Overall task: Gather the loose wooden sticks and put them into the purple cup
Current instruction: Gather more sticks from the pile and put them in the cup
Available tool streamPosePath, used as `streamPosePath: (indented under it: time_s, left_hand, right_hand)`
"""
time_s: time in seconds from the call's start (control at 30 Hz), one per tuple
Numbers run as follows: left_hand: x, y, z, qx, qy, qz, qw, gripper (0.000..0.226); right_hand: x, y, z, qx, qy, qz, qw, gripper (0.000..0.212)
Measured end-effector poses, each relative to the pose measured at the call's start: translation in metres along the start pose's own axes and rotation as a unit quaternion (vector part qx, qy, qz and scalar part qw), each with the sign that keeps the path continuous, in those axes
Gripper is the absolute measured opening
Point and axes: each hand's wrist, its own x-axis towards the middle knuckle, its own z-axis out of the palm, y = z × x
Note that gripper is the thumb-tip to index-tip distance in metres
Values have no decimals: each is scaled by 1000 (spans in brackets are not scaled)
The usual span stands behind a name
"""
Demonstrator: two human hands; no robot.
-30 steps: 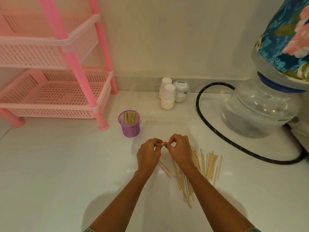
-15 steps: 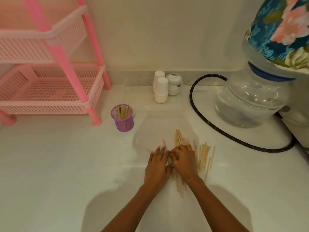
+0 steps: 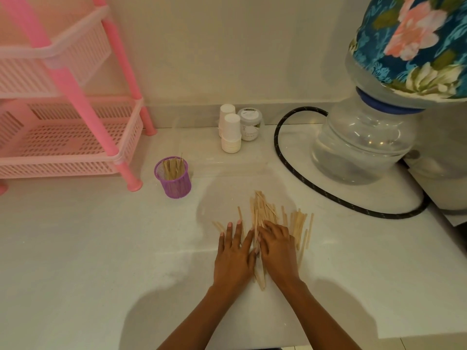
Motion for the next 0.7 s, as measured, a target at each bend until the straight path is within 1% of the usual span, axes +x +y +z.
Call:
streamPosePath:
  time_s: [0.17, 0.27, 0.33, 0.43, 0.53, 0.7]
  left_hand:
    - [3, -15, -3, 6, -4, 10, 1000, 62]
    - [4, -26, -3, 9, -11, 17, 1000, 63]
    - [4, -35, -3, 8, -1, 10, 1000, 64]
    - [4, -48, -4, 16, 34, 22, 999, 76]
    - [2, -60, -8, 1, 30, 20, 999, 88]
    - [0, -82, -12, 8, 27, -2, 1000, 91]
  right_hand:
    - [1, -11, 3, -37, -12, -26, 999, 47]
    - [3, -19, 5, -63, -11, -42, 997, 45]
    - [5, -26, 8, -67, -9, -52, 996, 41]
    - [7, -36, 13, -76, -9, -76, 994, 40]
    - [8, -47, 20, -89, -16, -100, 991, 41]
    - [9, -59, 28, -99, -24, -125, 987, 49]
